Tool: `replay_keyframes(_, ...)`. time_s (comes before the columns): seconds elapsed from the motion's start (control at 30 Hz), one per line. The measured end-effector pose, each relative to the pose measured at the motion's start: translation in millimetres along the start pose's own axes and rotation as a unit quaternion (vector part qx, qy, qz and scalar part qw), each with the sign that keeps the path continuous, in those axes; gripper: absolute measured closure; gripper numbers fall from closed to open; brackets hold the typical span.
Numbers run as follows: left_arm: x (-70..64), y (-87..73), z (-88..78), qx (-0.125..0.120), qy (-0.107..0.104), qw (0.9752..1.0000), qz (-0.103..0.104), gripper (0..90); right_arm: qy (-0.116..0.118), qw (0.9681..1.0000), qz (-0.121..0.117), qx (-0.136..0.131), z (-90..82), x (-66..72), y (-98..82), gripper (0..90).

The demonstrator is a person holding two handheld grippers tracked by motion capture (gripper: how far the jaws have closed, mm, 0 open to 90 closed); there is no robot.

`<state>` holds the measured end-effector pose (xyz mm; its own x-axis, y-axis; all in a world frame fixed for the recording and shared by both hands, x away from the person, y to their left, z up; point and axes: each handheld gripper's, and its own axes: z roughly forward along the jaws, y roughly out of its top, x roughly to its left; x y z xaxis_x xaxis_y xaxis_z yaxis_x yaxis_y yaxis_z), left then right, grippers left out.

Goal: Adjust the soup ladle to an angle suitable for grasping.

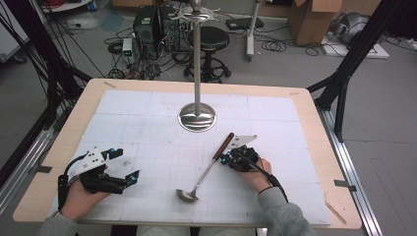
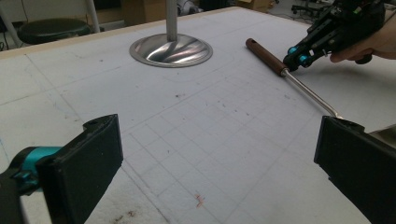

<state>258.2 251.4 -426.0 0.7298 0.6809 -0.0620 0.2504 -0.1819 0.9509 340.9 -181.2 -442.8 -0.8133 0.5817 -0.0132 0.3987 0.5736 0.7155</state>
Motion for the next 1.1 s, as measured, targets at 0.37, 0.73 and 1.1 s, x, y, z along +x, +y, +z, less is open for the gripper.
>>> replay_keyframes(0.37,-0.2,-0.2,0.3,0.001,-0.001,1.0,-0.001,1.7,0.001,0.9999,-0.01,-0.004,17.2,2.4,15.3,90.0)
replay_keyframes(0.73,0.3,0.0,0.0,0.002,-0.002,1.0,0.0,1.7,0.033,0.9985,-0.008,-0.042,5.7,13.4,25.7,90.0)
replay_keyframes(1.1,-0.3,-0.1,0.1,0.003,-0.003,1.0,-0.001,1.7,0.132,0.9888,-0.07,0.0,28.4,75.6,38.6,90.0)
